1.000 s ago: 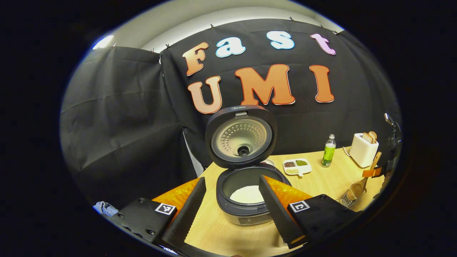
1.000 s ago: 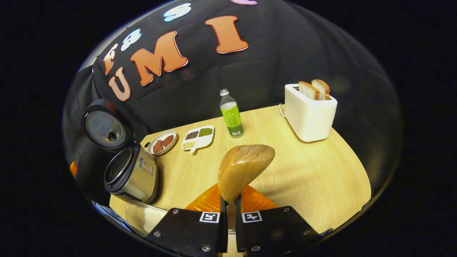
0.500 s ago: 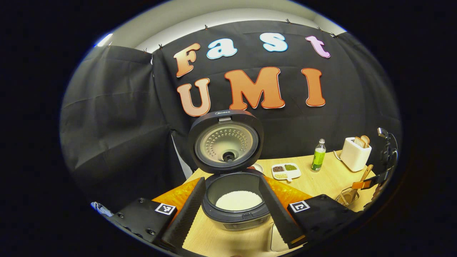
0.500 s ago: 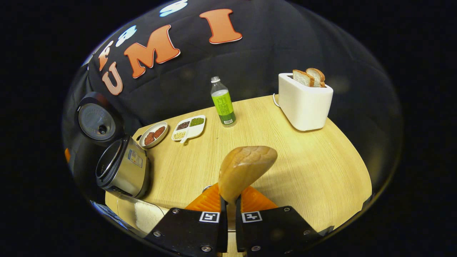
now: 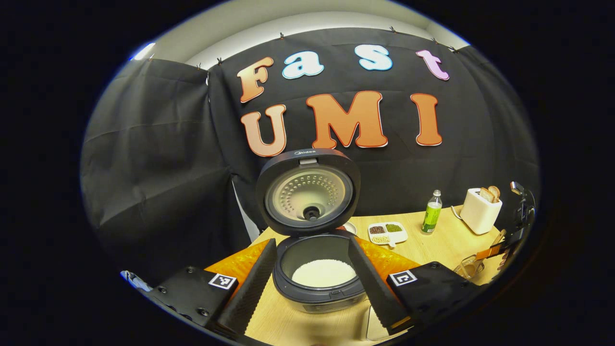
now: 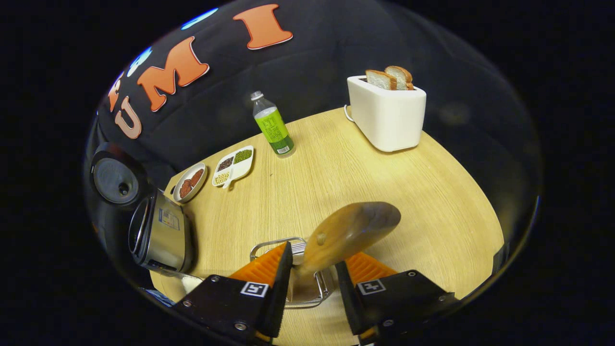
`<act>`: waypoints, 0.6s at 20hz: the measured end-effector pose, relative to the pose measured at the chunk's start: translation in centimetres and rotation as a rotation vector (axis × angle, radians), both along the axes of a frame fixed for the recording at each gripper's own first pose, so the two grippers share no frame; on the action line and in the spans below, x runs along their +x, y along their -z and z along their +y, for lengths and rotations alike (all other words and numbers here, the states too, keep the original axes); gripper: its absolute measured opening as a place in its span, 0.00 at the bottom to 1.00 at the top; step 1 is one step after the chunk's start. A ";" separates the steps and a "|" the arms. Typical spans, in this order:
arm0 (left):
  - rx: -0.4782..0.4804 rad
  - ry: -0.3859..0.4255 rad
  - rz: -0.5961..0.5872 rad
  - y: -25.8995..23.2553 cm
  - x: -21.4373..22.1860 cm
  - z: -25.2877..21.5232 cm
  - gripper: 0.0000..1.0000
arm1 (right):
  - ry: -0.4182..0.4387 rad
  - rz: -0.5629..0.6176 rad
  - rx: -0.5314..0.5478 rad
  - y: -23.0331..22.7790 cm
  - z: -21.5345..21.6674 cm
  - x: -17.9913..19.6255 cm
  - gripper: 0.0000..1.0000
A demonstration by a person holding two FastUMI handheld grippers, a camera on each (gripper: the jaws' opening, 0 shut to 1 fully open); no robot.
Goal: Close the left gripper, press the button to open the rice cooker; take a wooden spoon from the chopstick holder with the right hand, scoop a spoonful of rice and pour it into the rice cooker, then put the wooden spoon back into the chopstick holder.
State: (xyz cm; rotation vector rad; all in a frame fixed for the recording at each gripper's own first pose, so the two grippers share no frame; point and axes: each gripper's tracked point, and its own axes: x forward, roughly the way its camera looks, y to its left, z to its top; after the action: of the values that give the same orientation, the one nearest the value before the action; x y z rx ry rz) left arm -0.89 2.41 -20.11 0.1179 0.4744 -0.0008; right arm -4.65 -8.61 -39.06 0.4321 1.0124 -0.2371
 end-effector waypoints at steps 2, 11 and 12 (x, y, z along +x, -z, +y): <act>-0.002 -0.004 -0.023 -1.0 1.3 0.3 0.92 | -0.010 -0.003 -0.033 -0.6 -0.5 -0.1 0.66; -0.093 -0.049 -0.057 -5.8 10.5 1.3 0.99 | -0.061 -0.236 -0.209 -10.4 -3.6 2.8 0.84; -0.136 -0.046 -0.042 -6.2 11.8 1.4 0.99 | -0.068 -0.268 -0.226 -11.6 -3.8 3.1 0.87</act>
State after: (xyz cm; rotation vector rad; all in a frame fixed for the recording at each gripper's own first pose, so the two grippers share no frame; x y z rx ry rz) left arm 10.95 3.78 -13.95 -0.0268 0.4337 0.0145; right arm -1.56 -12.39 -27.42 0.2163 0.7261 -0.2234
